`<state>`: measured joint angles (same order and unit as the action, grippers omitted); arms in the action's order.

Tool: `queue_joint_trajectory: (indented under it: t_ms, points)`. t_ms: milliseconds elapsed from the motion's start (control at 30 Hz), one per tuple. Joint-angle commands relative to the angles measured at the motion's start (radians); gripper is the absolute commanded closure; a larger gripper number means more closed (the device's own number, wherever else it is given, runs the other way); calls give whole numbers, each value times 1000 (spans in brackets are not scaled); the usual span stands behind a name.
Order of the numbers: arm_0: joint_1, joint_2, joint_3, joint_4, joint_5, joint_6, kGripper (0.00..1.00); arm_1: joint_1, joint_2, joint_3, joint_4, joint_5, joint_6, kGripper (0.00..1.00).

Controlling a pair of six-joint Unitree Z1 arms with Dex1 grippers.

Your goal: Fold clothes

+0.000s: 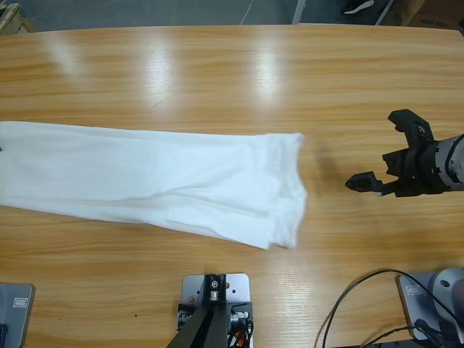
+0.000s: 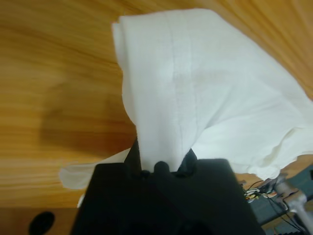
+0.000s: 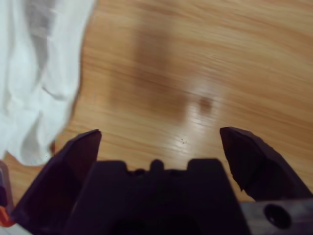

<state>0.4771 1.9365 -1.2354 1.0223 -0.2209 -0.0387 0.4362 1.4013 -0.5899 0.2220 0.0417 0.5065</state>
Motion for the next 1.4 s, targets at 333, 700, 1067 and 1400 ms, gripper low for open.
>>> queue_joint_trajectory:
  t_ms: [333, 700, 1067, 1400]
  points:
    - [-518, 0, -339, 288, -114, -199, 1000, 10, 69, 12, -44, -19, 12, 18]
    - [-1042, 214, -794, 401, -145, -434, 1000, 2, 82, -11, -48, -17, -23, 18]
    - [-1235, 530, -1303, 612, -208, -467, 1000, -3, 104, -14, -59, -18, -26, 18]
    - [-1316, 551, -1308, 636, -224, -442, 1000, -4, 106, -3, -61, -22, -25, 18]
